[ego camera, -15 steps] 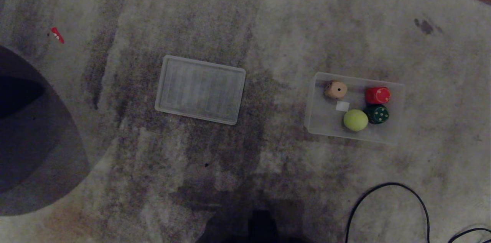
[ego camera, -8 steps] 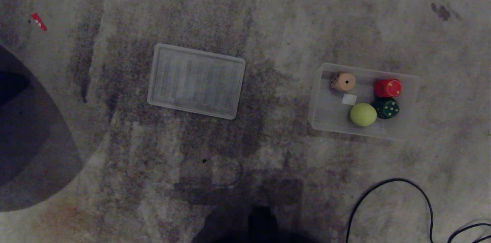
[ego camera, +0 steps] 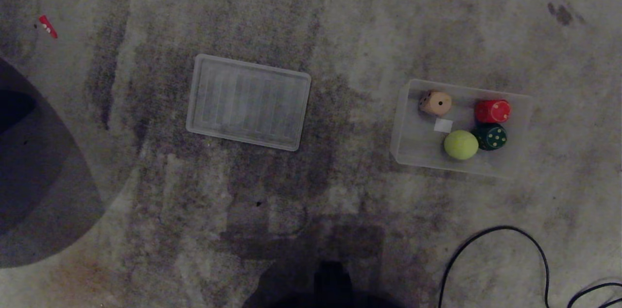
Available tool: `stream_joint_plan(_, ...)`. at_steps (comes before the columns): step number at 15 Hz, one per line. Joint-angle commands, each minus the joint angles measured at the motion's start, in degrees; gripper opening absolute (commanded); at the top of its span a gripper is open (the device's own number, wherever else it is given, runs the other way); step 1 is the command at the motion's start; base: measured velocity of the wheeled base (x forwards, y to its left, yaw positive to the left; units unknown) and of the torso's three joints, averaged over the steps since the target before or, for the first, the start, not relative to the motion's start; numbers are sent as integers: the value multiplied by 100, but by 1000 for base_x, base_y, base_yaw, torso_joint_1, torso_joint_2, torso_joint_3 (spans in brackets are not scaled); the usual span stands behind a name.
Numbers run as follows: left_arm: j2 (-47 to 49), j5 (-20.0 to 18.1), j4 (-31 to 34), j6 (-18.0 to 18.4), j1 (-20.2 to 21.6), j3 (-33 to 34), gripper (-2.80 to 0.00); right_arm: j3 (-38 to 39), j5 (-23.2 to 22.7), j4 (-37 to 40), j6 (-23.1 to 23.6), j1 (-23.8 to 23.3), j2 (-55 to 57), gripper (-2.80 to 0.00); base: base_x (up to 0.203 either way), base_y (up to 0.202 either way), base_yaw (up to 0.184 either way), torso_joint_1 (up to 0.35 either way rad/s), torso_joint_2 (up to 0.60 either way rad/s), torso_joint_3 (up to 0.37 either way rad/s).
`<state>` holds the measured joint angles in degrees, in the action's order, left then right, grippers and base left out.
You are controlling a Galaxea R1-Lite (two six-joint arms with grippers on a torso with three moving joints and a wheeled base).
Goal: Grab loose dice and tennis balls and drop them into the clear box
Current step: Put the ball in the box
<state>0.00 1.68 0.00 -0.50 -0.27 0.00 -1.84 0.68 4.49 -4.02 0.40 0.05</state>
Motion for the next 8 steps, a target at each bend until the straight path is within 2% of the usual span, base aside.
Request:
stream_joint_plan(1,9,3,0,-3,0,9,-280,-20,9,26,-28,3,14,-280,0,0,0,0,0,0)
stream_joint_plan(4,9,-1,0,-3,0,9,-280,-643,26,27,-114,-19,803,-280,0,0,0,0,0,0)
stream_joint_plan(8,9,-1,4,-3,0,9,-280,-1625,155,-67,-846,-17,2889,-280,0,0,0,0,0,0)
